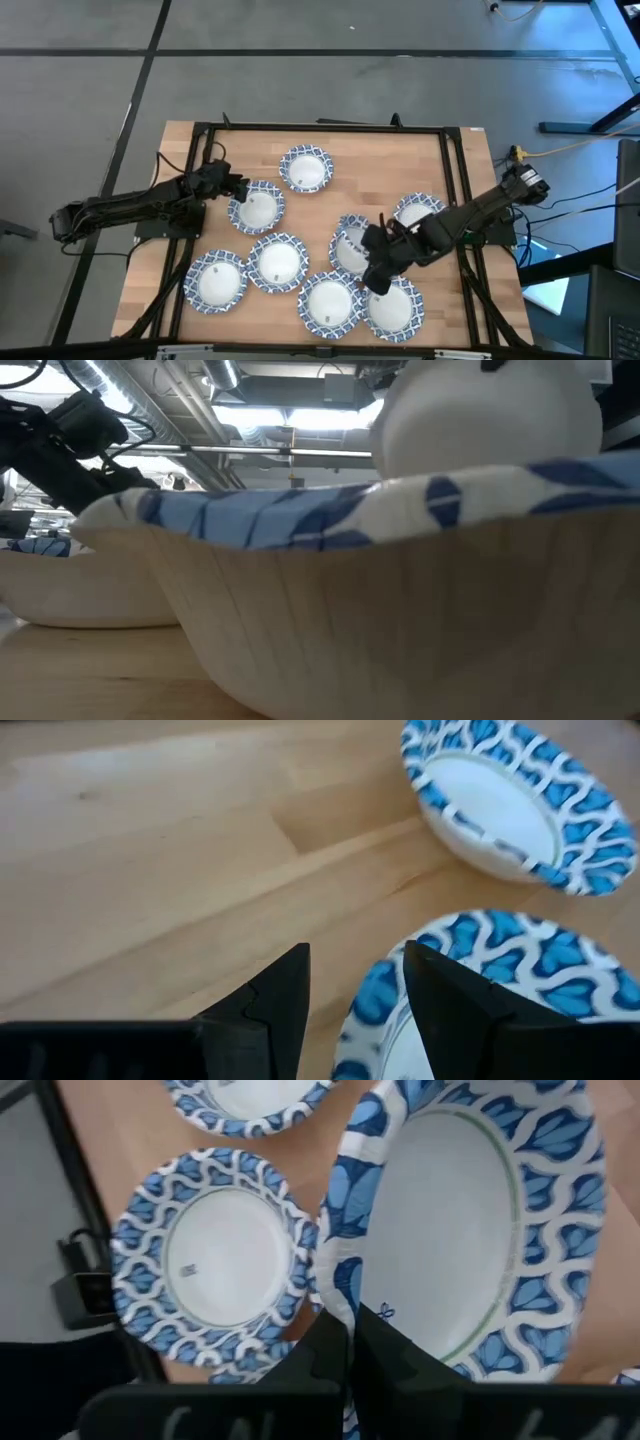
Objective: Nest bowls inside each other
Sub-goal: Stack the white patterned bowl on the white patterned bowl
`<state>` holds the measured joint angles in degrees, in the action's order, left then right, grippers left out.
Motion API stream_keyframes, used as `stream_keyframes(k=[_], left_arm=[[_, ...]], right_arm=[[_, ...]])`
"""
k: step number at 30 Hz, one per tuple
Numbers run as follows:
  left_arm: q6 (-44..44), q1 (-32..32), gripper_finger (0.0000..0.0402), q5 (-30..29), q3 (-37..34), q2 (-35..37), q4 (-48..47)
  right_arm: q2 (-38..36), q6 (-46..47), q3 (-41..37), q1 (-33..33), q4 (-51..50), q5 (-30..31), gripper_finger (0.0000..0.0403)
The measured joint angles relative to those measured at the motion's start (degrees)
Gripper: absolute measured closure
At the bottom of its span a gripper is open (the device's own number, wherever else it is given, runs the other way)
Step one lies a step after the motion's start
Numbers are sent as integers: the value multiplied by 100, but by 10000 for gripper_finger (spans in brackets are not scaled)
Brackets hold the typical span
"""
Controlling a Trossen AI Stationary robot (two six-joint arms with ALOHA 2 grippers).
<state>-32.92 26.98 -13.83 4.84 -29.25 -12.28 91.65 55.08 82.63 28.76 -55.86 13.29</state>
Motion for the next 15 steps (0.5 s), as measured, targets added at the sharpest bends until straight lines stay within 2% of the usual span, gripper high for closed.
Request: stream_keyframes(k=[15], left_arm=[[-1, 0, 244, 1, 0, 1, -5]], right_arm=[[1095, -195, -9, -312, -397, -161, 396]])
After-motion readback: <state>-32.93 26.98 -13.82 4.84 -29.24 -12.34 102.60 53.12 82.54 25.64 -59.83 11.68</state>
